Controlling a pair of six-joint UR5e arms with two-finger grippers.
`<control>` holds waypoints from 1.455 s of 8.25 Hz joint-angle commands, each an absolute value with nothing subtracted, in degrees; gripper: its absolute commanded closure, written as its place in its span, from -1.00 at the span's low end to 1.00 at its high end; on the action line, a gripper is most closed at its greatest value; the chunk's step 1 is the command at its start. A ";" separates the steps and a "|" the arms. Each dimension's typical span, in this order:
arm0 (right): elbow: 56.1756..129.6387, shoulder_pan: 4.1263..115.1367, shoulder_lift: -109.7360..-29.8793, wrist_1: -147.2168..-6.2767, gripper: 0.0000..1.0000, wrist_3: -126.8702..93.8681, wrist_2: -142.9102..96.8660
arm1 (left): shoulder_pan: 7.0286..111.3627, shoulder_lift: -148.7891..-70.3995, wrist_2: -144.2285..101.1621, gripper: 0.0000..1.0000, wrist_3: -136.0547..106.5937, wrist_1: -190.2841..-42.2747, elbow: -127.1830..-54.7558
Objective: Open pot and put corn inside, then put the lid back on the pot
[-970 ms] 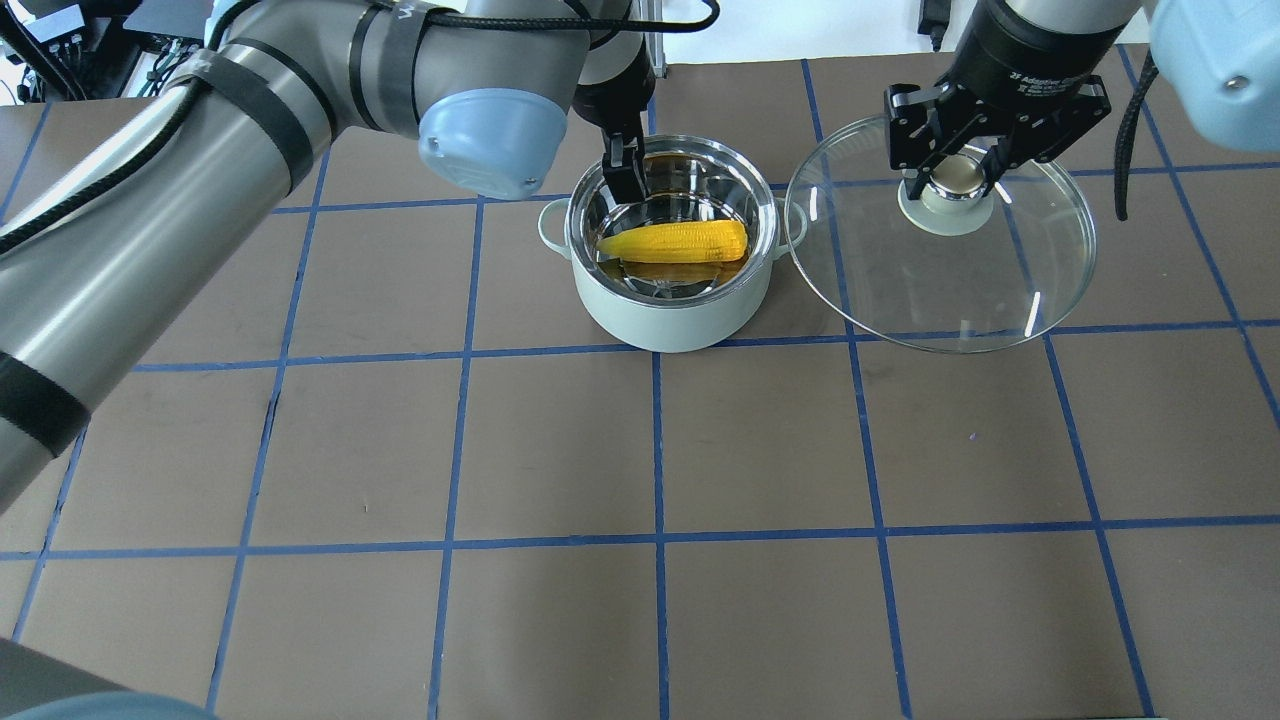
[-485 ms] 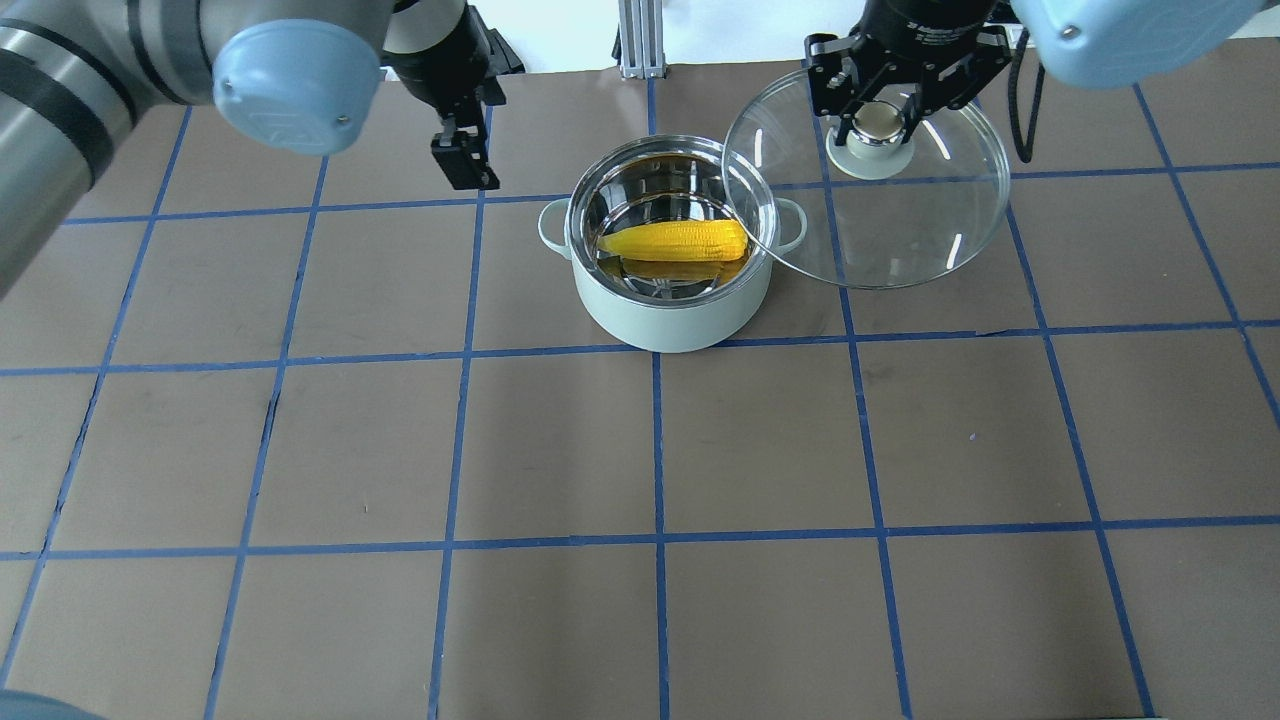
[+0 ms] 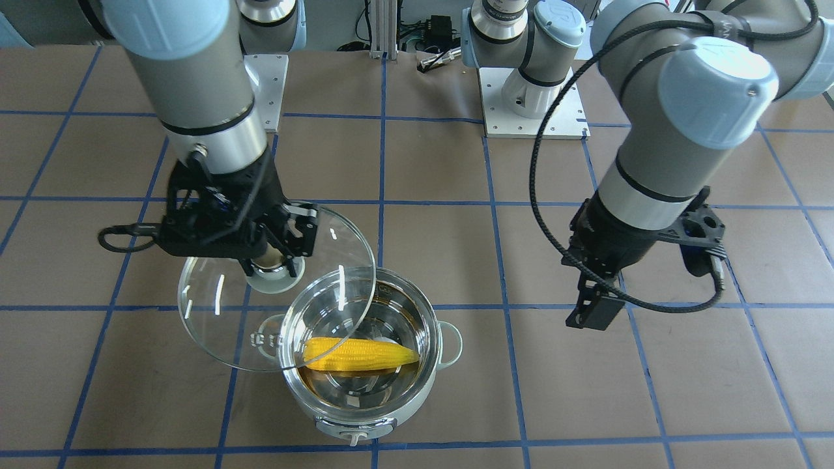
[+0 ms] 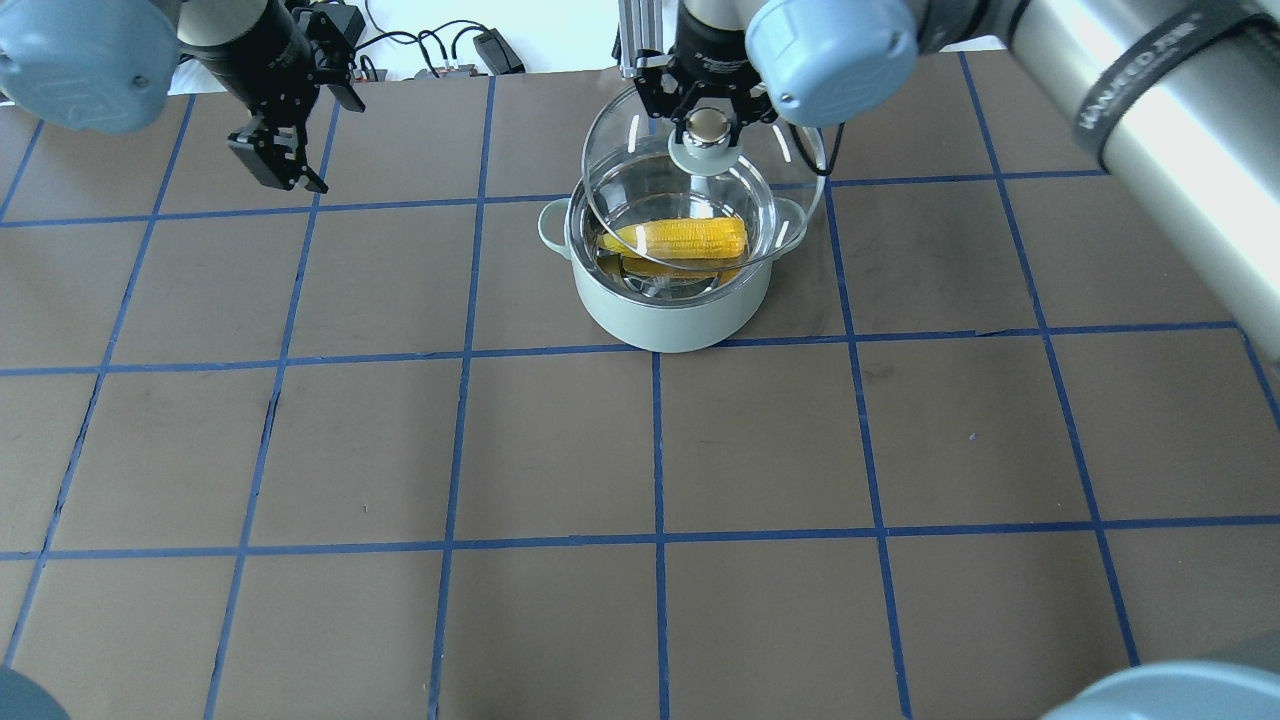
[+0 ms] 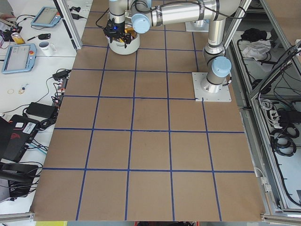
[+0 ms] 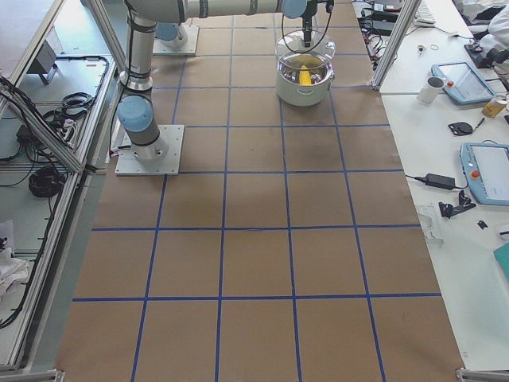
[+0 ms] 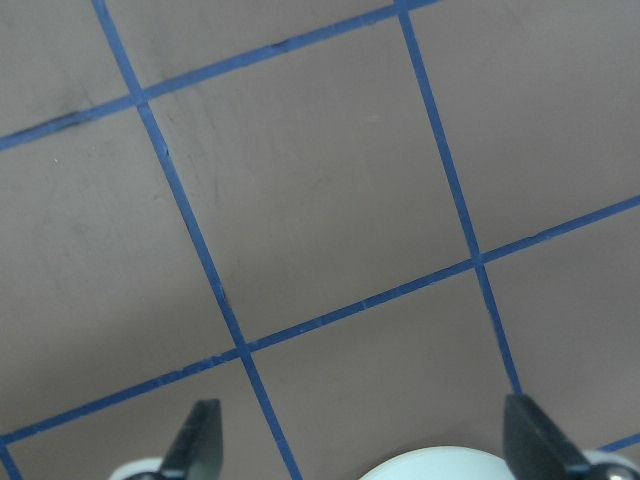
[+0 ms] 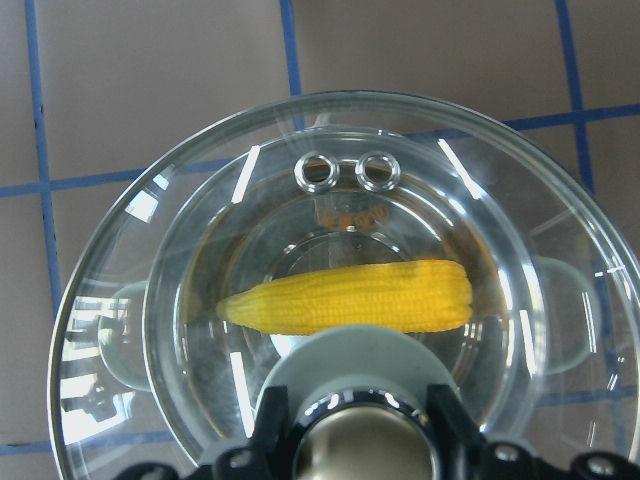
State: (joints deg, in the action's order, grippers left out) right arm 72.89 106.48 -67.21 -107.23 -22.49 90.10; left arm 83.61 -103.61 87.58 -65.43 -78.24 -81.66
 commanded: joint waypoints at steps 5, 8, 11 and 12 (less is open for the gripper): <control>70.49 108.72 -59.86 -110.57 0.12 -22.85 92.81 | 86.28 -97.04 93.87 -1.00 -38.17 -82.44 -82.87; 70.49 108.54 -59.06 -110.57 0.11 -23.11 92.72 | 91.40 -93.44 93.34 -1.00 -23.08 -82.35 -87.87; 70.58 108.54 -58.80 -110.22 0.11 -23.20 92.72 | 91.41 -89.57 93.25 -1.00 -12.77 -82.44 -90.26; 70.58 108.37 -58.80 -110.21 0.11 -23.12 92.81 | 91.41 -89.56 93.25 -1.00 -10.13 -82.27 -90.26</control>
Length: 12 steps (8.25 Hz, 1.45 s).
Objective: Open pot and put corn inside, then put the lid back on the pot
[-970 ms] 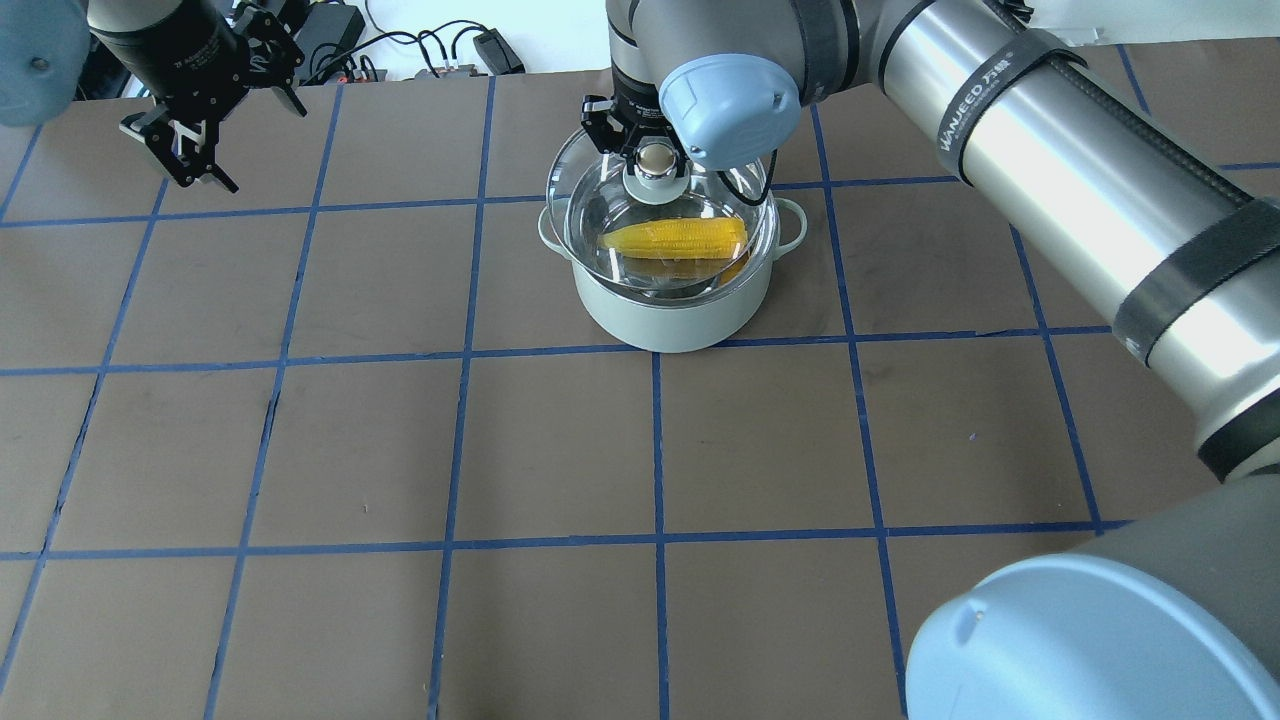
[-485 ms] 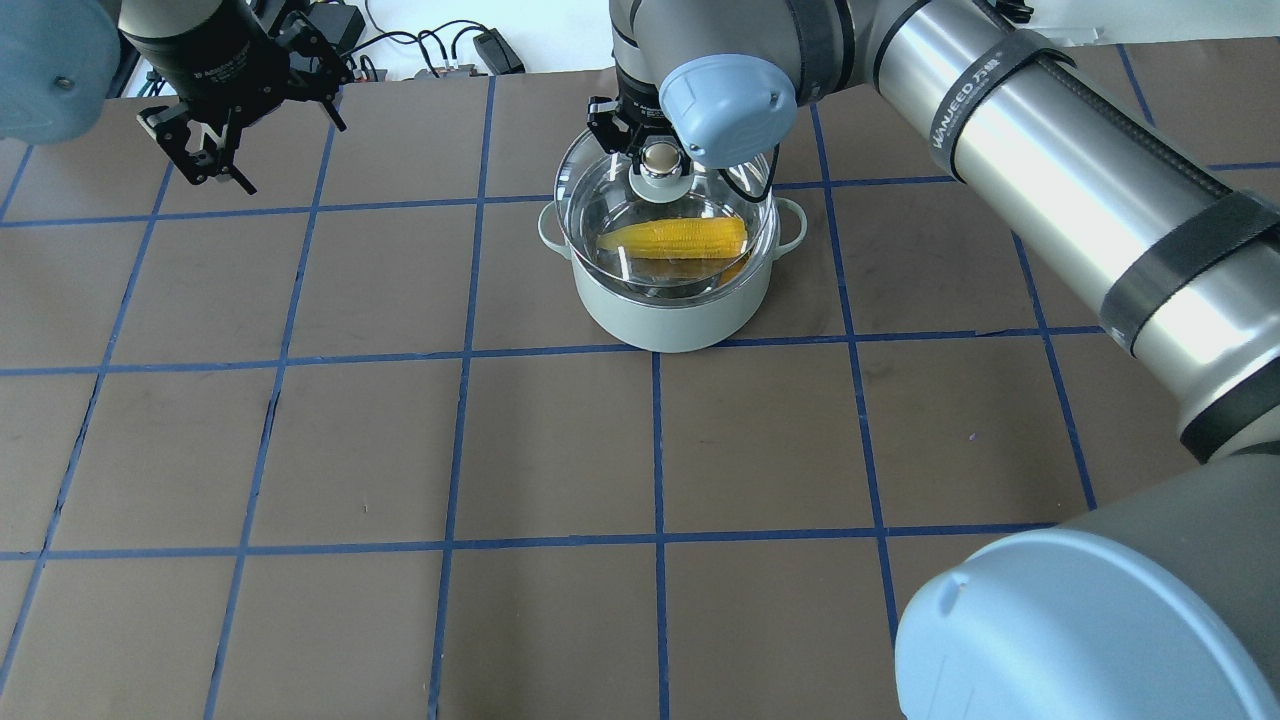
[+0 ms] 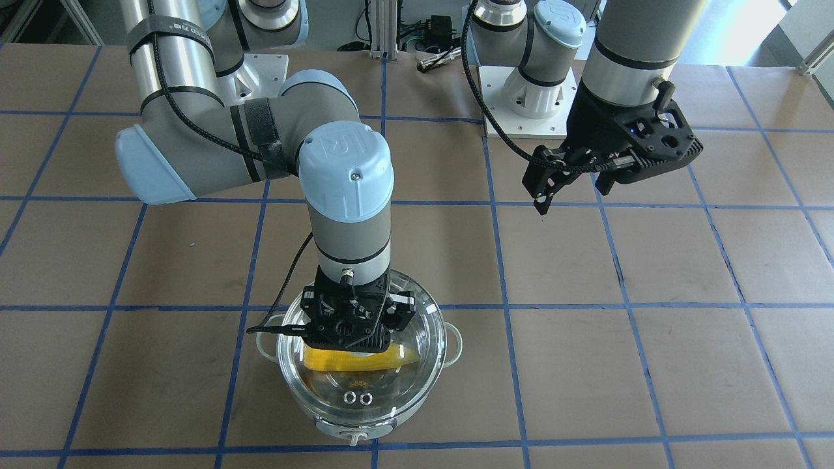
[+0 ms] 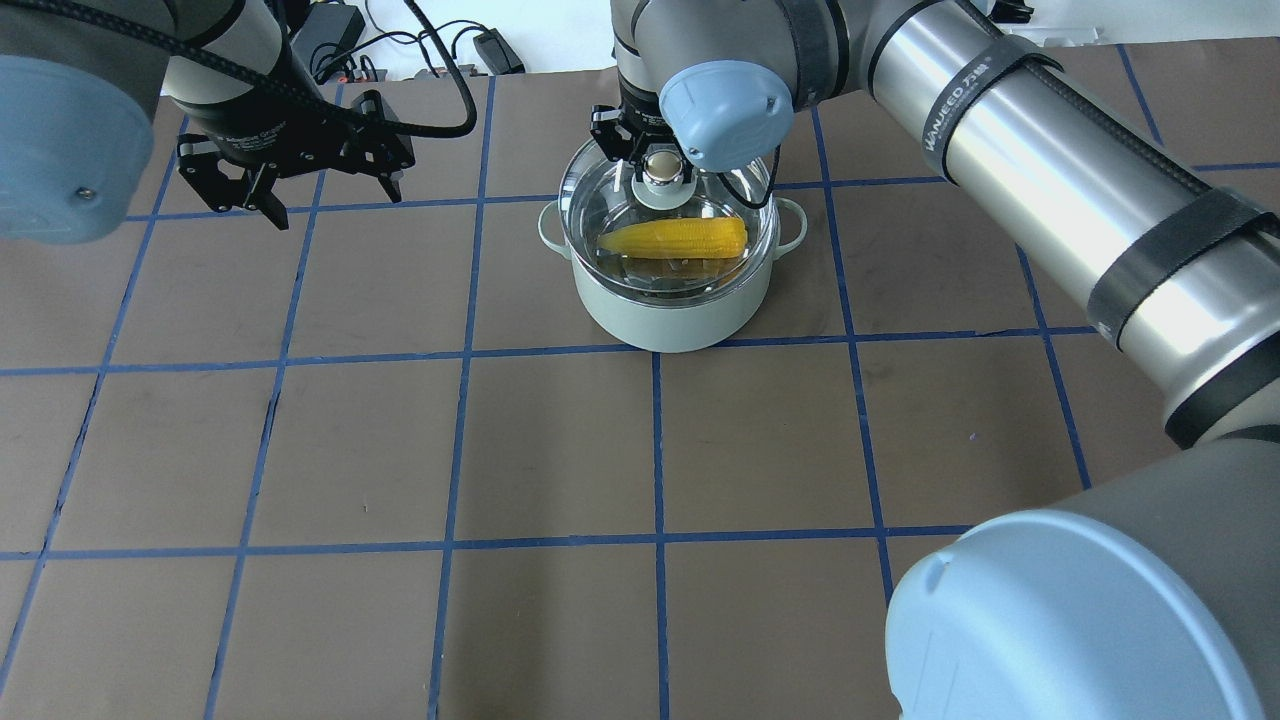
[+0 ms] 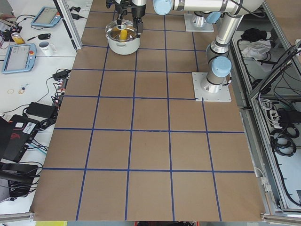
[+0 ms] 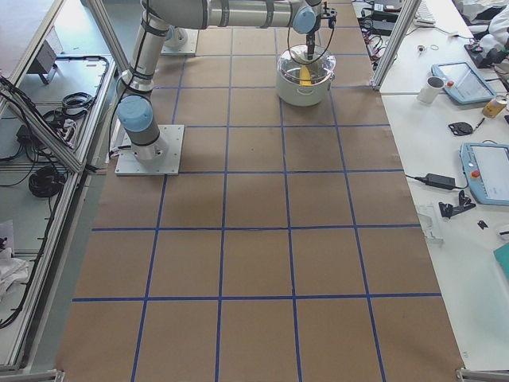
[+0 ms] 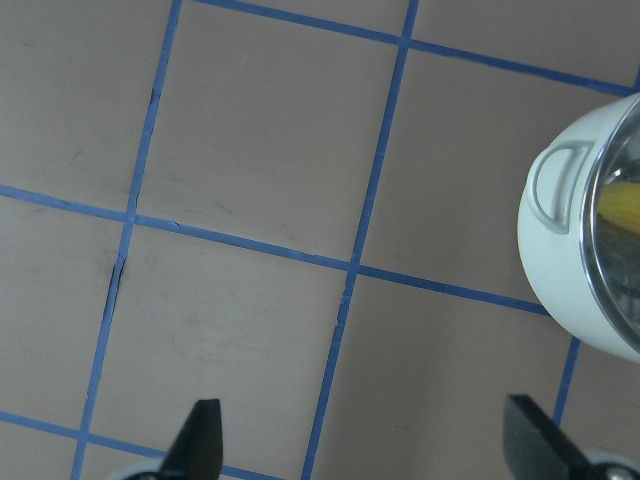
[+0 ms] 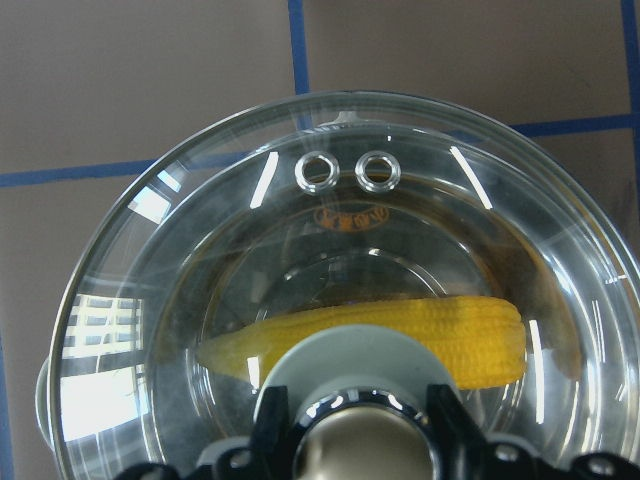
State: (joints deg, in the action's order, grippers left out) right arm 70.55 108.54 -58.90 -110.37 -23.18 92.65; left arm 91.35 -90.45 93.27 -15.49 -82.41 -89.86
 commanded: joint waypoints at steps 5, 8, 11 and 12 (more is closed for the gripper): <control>71.37 107.49 -58.80 -110.04 0.11 -23.64 92.11 | 91.41 -90.35 90.18 -1.00 0.05 -81.65 -90.26; 71.54 107.49 -58.80 -110.04 0.11 -23.56 92.11 | 91.32 -90.61 90.17 -1.00 4.28 -81.56 -90.35; 72.07 107.49 -58.80 -110.13 0.11 -23.29 92.11 | 91.32 -90.97 90.18 -1.00 6.94 -81.21 -90.44; 72.16 107.49 -58.80 -110.13 0.12 -23.55 92.11 | 91.32 -91.05 90.18 -1.00 6.94 -81.12 -90.44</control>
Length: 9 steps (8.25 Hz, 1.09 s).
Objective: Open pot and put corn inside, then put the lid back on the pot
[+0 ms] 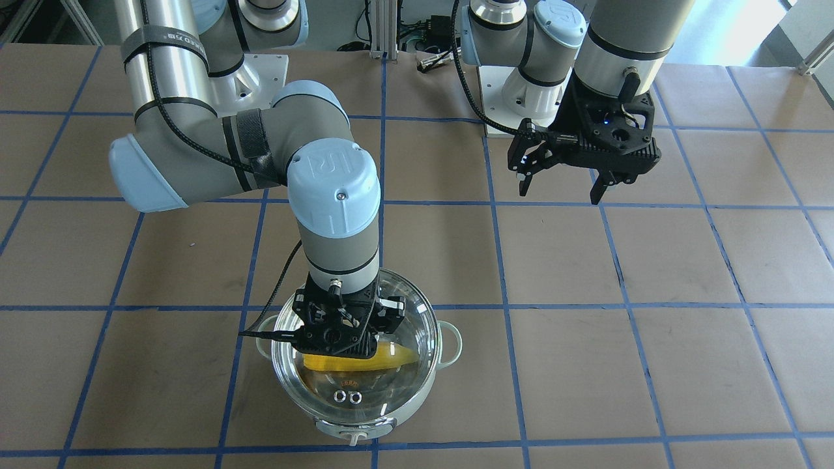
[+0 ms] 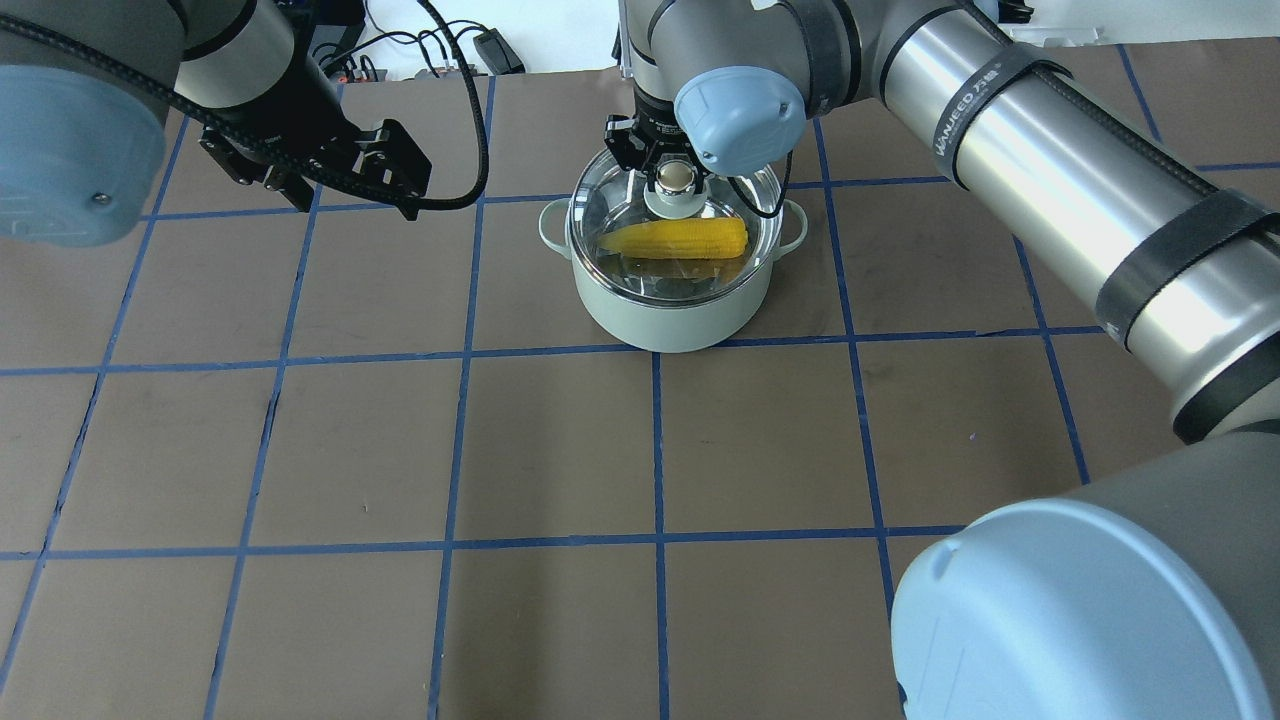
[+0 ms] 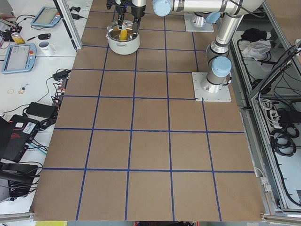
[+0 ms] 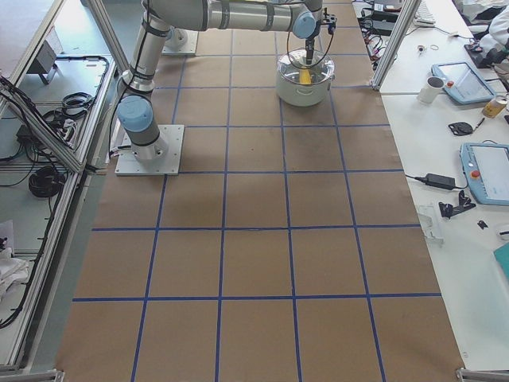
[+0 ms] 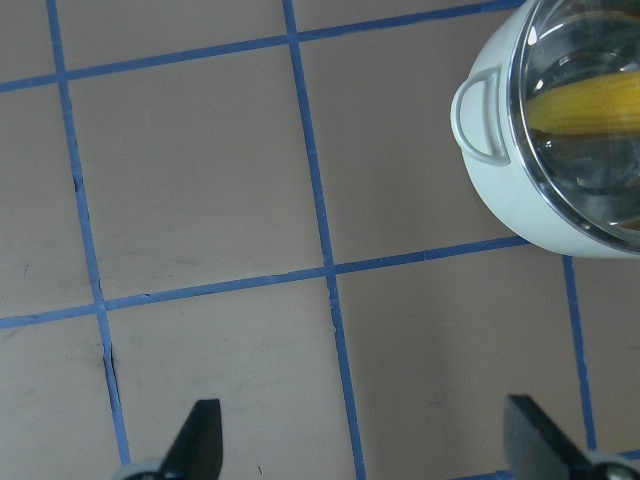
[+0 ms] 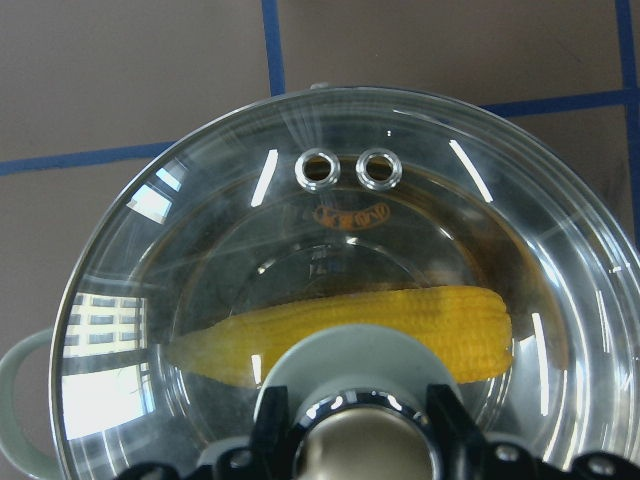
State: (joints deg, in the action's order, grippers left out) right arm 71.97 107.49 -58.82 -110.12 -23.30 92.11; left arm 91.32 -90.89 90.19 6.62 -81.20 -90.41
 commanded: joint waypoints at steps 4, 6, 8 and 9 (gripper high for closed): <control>72.33 107.49 -59.33 -110.13 0.12 -23.99 91.67 | 91.06 -90.97 90.26 -1.00 7.03 -81.30 -90.44; 72.33 107.49 -59.76 -110.13 0.11 -24.52 90.45 | 90.88 -91.05 90.44 -1.00 6.77 -81.04 -90.26; 72.42 107.58 -59.59 -110.13 0.12 -24.52 90.44 | 90.88 -91.14 90.44 -1.00 6.86 -81.21 -90.35; 72.51 107.58 -59.42 -110.13 0.12 -24.35 90.44 | 90.88 -91.06 90.79 -1.00 6.77 -81.21 -90.26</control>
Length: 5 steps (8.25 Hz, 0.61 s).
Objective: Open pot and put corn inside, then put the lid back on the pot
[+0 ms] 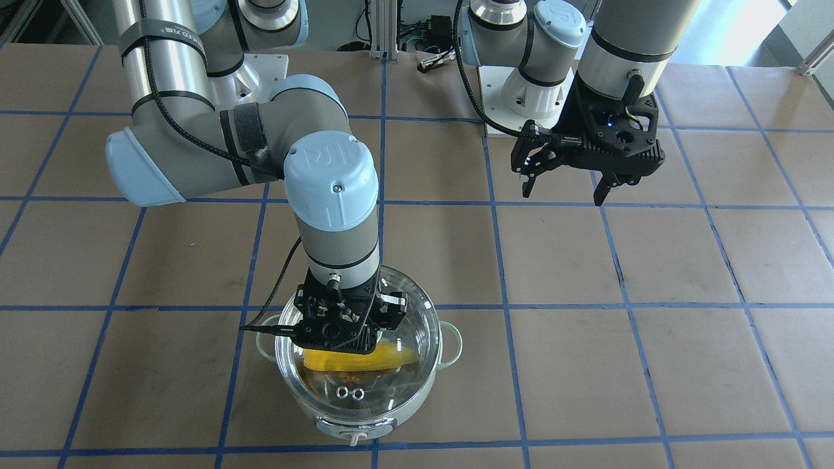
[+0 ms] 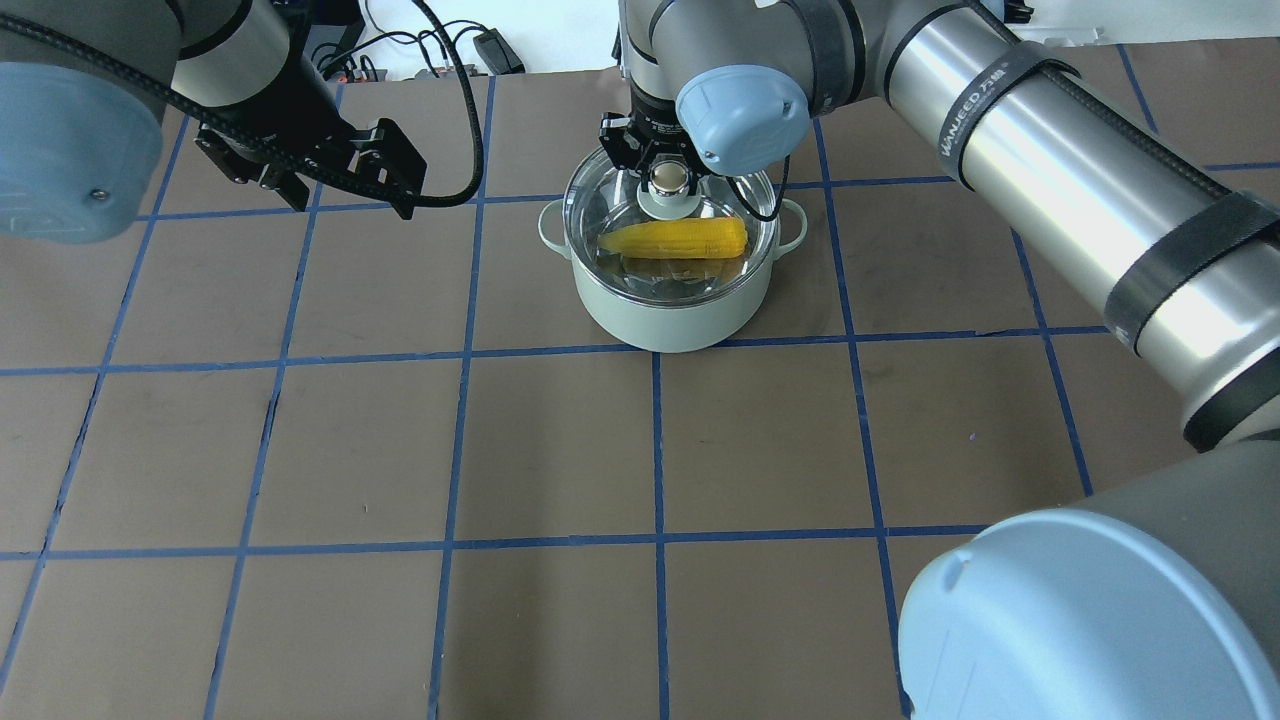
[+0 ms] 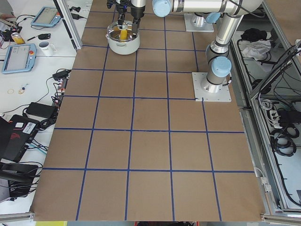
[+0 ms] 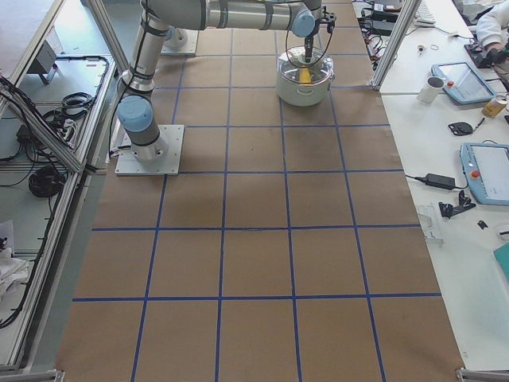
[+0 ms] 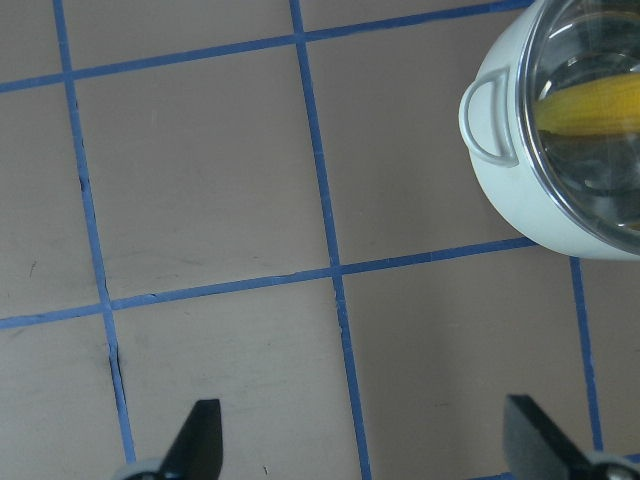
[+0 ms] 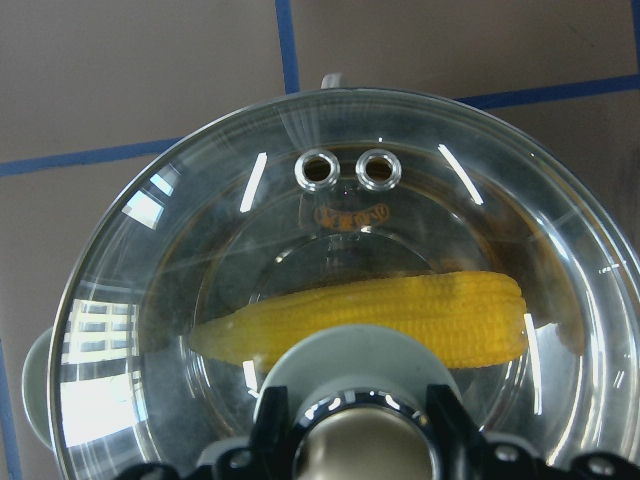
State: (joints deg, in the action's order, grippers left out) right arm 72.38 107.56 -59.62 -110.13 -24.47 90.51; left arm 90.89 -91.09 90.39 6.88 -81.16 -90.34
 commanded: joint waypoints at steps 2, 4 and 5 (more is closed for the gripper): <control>73.30 107.58 -59.41 -110.13 0.12 -23.91 90.61 | 90.88 -91.05 90.36 -1.00 5.89 -81.21 -90.18; 73.39 107.58 -59.41 -110.30 0.12 -23.82 90.44 | 90.88 -91.23 90.35 -1.00 5.89 -81.21 -90.18; 73.39 107.58 -59.41 -110.48 0.12 -23.64 90.53 | 90.88 -91.32 90.26 -1.00 5.89 -81.30 -90.18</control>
